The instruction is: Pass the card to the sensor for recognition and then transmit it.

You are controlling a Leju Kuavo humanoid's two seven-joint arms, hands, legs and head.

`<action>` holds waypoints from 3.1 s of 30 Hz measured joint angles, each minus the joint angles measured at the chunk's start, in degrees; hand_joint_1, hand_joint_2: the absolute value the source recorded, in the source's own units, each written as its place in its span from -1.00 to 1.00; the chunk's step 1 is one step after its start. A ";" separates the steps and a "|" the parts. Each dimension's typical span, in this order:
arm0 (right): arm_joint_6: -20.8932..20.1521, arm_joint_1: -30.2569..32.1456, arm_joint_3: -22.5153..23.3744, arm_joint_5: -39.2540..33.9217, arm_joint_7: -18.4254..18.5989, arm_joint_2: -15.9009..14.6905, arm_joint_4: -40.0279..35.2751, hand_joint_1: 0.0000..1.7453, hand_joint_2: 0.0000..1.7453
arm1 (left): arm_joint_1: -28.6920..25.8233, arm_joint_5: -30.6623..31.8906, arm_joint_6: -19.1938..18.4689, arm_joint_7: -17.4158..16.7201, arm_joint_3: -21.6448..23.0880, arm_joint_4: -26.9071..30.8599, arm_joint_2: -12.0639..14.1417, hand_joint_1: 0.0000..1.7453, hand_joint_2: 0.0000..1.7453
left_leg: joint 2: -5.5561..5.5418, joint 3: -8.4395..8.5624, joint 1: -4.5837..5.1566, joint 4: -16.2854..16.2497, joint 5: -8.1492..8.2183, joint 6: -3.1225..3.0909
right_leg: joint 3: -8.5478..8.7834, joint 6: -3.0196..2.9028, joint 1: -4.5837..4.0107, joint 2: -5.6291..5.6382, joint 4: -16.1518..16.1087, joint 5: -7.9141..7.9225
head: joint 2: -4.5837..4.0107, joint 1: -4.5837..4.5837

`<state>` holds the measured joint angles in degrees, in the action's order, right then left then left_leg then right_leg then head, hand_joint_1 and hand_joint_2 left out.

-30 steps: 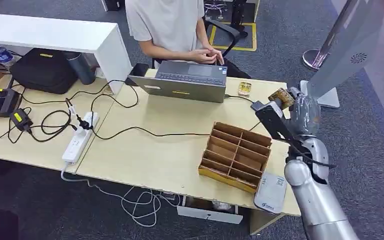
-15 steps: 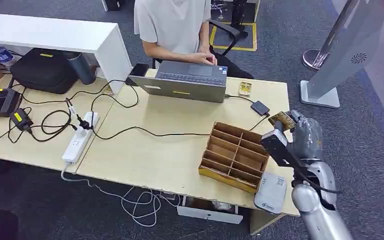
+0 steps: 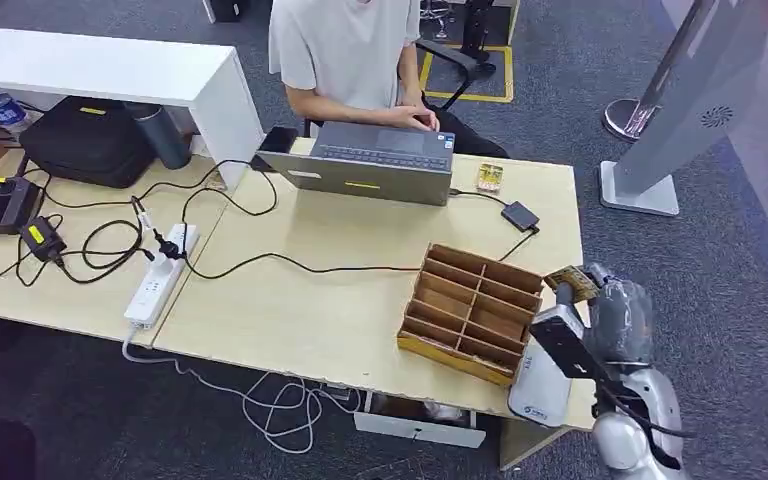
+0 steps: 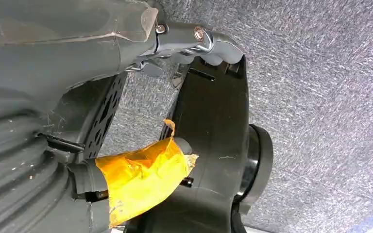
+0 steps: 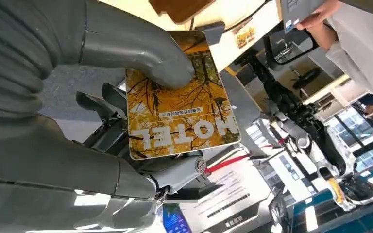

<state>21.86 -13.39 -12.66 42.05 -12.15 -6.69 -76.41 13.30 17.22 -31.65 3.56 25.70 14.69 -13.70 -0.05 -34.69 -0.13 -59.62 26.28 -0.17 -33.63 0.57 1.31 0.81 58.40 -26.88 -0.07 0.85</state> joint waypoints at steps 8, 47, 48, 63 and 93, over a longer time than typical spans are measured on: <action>0.24 1.52 0.79 0.22 -0.37 -0.20 -0.81 1.00 1.00 | 0.00 -0.46 -0.07 0.26 0.00 0.00 0.00 -1.00 1.00 | 0.01 0.00 0.00 0.00 0.00 0.00 | 0.00 0.00 0.00 0.00 0.00 0.00 | 0.00 0.00; 3.17 9.96 6.25 -0.96 -4.00 0.18 9.97 1.00 1.00 | -0.06 -0.90 2.10 1.14 0.00 0.00 0.15 -1.00 1.00 | 0.00 -0.05 0.00 0.01 0.03 -0.01 | 0.00 0.00 0.00 -0.02 -0.01 -0.01 | 0.00 0.00; 3.19 10.08 6.25 -0.98 -4.24 0.35 10.49 1.00 1.00 | -0.06 -0.90 2.10 1.14 0.00 0.00 0.15 -1.00 1.00 | 0.00 -0.05 0.00 0.01 0.03 -0.01 | 0.00 0.00 0.00 -0.02 -0.01 -0.01 | 0.00 0.00; 3.39 8.94 6.21 -0.24 -6.32 2.58 15.54 1.00 1.00 | -0.07 -0.74 2.14 1.11 0.00 0.00 0.20 -1.00 1.00 | 0.01 -0.04 0.00 0.03 0.03 -0.02 | 0.03 0.02 0.00 -0.02 -0.01 0.00 | 0.00 0.00; -3.17 -30.11 -12.16 9.18 7.06 11.26 17.41 1.00 1.00 | 0.05 -1.44 -3.37 -2.19 0.00 -0.02 -0.07 -1.00 1.00 | 0.02 -0.13 -0.03 0.01 -0.22 0.03 | -0.15 -0.01 -0.02 0.01 0.10 0.12 | 0.00 0.00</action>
<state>18.69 -43.50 -24.81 51.23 -5.09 4.57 -59.01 13.35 15.78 -35.02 1.38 25.70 14.67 -13.77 -0.02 -34.82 -0.15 -59.60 26.05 -0.15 -33.78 0.55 1.29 0.82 58.50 -26.76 -0.07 0.85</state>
